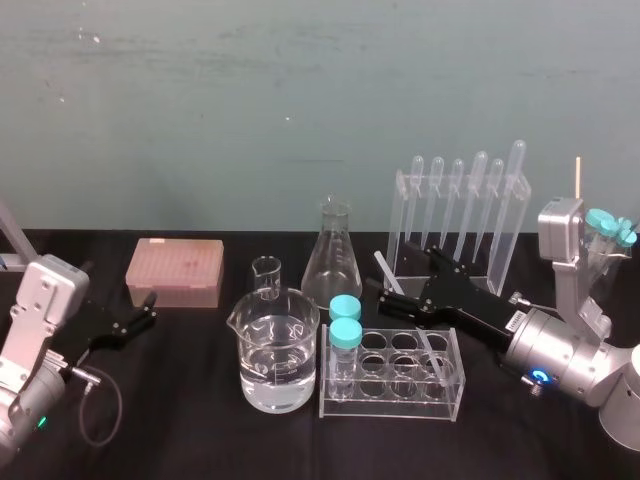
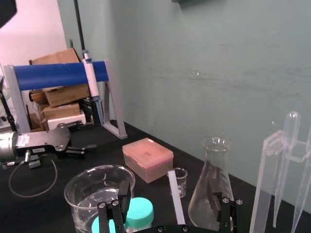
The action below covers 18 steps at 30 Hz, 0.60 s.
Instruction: Pick up the stirring rod with one hand, then place it down.
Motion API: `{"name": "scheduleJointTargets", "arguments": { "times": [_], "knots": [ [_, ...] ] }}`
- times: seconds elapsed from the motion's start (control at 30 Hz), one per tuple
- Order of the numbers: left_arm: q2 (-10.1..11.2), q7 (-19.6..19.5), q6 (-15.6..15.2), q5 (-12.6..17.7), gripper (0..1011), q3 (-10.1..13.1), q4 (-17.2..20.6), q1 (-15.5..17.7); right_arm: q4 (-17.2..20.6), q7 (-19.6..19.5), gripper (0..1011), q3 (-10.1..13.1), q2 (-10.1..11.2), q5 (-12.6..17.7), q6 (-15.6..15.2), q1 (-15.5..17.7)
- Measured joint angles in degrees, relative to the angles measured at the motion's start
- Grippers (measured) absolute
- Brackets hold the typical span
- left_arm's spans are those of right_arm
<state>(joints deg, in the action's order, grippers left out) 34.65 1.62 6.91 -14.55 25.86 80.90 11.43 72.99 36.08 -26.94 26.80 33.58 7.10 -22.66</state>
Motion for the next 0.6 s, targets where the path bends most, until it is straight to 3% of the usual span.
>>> {"name": "scheduleJointTargets", "arguments": {
  "times": [0.3,0.6],
  "knots": [
    [0.0,0.0,0.0,0.0,1000,0.0,0.0,0.0,-2.5,-1.7,1003,0.4,-1.6,-2.1,-3.4,-1.4],
    [0.0,0.0,0.0,0.0,1000,0.0,0.0,0.0,-3.8,-1.8,1003,0.6,-2.3,-2.9,-4.8,-2.1]
  ]
}}
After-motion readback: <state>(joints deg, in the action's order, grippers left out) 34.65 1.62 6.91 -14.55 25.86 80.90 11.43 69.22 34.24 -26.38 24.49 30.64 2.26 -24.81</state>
